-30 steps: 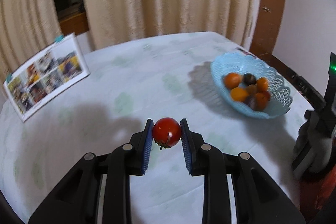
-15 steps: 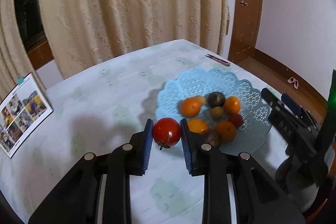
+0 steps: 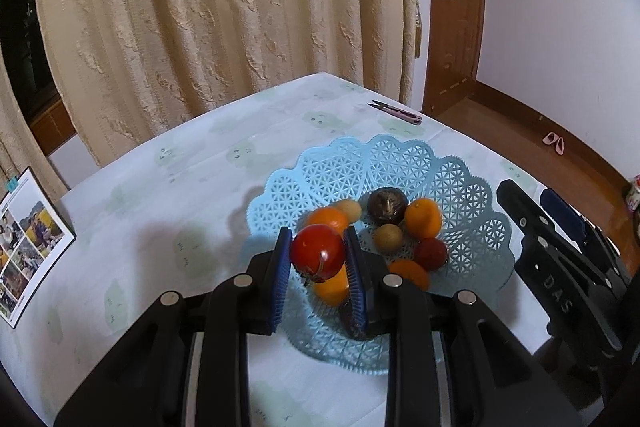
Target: Organize fruits
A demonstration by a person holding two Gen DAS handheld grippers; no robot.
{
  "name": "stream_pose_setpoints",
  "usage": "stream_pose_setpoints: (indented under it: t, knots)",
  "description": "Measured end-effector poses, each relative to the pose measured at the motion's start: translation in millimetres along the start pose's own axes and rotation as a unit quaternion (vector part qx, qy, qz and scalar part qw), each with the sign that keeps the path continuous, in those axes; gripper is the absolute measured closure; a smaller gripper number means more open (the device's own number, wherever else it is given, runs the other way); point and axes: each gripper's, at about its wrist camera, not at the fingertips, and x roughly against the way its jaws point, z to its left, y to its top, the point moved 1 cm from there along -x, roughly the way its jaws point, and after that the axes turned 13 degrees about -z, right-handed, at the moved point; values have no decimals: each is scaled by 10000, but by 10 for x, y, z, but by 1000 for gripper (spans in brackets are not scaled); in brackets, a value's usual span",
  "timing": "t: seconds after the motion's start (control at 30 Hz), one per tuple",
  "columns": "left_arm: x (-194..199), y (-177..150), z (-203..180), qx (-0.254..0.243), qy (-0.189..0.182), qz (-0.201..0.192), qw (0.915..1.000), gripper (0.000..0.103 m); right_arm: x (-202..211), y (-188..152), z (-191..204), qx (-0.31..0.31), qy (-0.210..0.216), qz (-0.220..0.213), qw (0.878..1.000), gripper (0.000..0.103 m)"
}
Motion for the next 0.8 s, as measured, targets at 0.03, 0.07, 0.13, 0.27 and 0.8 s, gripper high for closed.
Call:
stream_pose_setpoints:
  t: [0.03, 0.07, 0.13, 0.27, 0.8]
  knots:
    - [-19, 4, -15, -13, -8, 3, 10000, 77, 3, 3, 0, -1, -2, -5, 10000, 35]
    - [-45, 7, -35, -26, -23, 11, 10000, 77, 8, 0, -3, -2, -3, -11, 10000, 35]
    - [-76, 11, -67, -42, -50, 25, 10000, 77, 5, -1, -2, -3, -1, -10, 10000, 35]
    - [-142, 14, -131, -89, -106, 53, 9999, 77, 7, 0, -3, -4, -3, -13, 10000, 35]
    - [-142, 46, -165, -131, 1, -82, 9999, 49, 21, 31, -5, -84, 26, -66, 9999, 27]
